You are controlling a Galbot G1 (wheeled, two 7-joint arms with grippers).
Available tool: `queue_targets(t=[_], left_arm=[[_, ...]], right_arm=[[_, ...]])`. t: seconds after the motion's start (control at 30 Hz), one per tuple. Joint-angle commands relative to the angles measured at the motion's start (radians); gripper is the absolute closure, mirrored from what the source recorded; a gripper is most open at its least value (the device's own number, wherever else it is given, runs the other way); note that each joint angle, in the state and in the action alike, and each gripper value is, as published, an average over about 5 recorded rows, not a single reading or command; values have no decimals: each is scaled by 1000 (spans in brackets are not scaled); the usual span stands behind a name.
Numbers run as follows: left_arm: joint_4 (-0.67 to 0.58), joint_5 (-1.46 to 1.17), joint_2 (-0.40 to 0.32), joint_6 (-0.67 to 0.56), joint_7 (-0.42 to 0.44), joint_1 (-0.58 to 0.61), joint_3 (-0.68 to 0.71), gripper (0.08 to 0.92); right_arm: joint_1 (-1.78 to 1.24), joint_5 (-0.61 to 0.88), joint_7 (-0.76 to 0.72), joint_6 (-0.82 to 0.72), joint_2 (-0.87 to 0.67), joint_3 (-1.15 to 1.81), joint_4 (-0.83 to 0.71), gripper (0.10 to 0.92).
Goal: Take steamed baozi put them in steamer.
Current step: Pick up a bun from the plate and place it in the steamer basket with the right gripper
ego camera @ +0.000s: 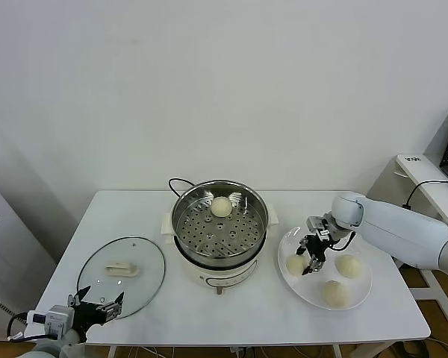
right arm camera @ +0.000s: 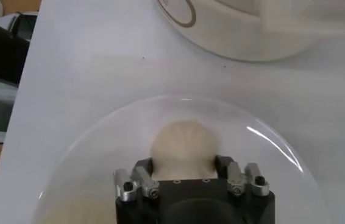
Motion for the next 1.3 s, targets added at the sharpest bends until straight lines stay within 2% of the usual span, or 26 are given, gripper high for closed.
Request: queue_targets(t=[0.03, 0.3, 0.6, 0.93, 1.3], left_arm=[[-6, 0, 0, 1, -1, 1, 0, 177], [-15, 0, 4, -2, -1, 2, 0, 177], [-20, -4, 16, -5, -1, 2, 0, 177], [-19, -5, 27, -7, -1, -3, 8, 177], [-8, -5, 27, -5, -2, -13, 16, 177]], right_arm=[[175, 56, -32, -7, -45, -76, 69, 611], [500, 210, -81, -41, -82, -294, 189, 643], [766, 561, -55, -166, 8, -432, 281, 643], [690, 757, 115, -282, 183, -340, 276, 643], [476, 748, 296, -355, 392, -241, 182, 643]])
